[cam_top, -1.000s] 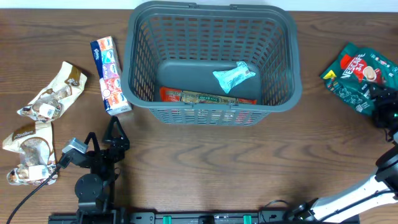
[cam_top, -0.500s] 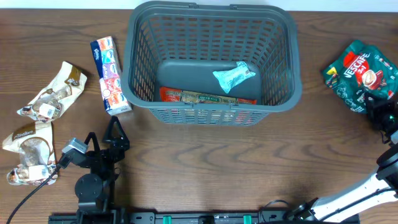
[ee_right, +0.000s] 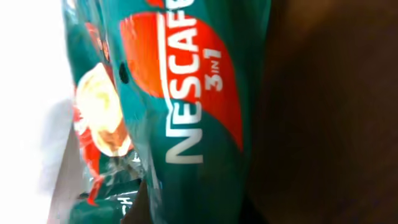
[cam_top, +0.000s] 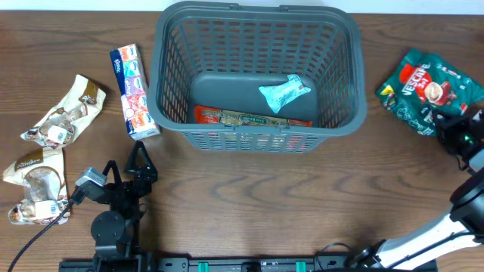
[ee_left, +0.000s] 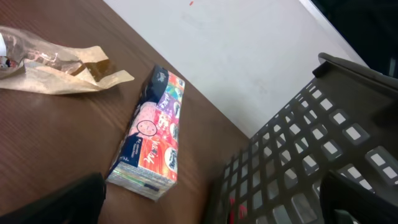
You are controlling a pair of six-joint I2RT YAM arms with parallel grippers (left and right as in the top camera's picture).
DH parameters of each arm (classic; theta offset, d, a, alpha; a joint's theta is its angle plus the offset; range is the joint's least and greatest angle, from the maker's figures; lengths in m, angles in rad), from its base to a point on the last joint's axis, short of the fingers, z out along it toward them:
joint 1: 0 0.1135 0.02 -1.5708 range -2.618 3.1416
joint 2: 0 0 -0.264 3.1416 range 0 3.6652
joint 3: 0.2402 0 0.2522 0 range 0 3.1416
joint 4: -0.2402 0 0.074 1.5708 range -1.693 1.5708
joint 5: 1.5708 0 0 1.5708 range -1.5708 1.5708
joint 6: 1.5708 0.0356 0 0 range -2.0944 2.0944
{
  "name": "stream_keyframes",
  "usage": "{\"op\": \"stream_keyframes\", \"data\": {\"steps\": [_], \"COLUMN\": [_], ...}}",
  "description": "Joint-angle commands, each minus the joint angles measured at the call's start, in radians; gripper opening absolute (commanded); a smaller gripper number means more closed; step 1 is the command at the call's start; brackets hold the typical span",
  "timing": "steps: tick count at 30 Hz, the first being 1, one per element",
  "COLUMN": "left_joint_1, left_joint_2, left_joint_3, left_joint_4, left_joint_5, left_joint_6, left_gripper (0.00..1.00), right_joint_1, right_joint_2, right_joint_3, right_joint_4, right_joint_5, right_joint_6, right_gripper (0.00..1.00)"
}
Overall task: Pack container
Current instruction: 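Lift the Nescafé bag with the right gripper and raise it up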
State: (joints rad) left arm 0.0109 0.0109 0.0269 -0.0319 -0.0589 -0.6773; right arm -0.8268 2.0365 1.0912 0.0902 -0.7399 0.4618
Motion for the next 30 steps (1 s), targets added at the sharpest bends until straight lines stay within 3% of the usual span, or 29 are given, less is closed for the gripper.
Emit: {"op": "stream_keyframes", "data": {"steps": [1,25,30], "left_joint_1": [-0.003,-0.003,-0.003], "left_joint_2": [-0.007,-0.007,-0.007], "left_joint_3": [-0.023,-0.023,-0.023], "left_joint_4": [-0.034,-0.034,-0.034], "left_joint_5": [-0.012,-0.012,-0.012], "left_joint_6": [0.006,0.006,0.006], "left_gripper": [0.99,0.99,0.99], "right_joint_1": [0.031,0.141,0.141], "right_joint_2": [-0.140,-0.609,-0.687], "right_joint_3": [0.006,0.028,0.182], "right_joint_4": [0.002,-0.060,-0.229], "right_joint_5": [-0.019,-0.061,-0.042], "right_joint_6": [-0.043,-0.006,-0.040], "right_gripper": [0.01,0.01,0.01]}}
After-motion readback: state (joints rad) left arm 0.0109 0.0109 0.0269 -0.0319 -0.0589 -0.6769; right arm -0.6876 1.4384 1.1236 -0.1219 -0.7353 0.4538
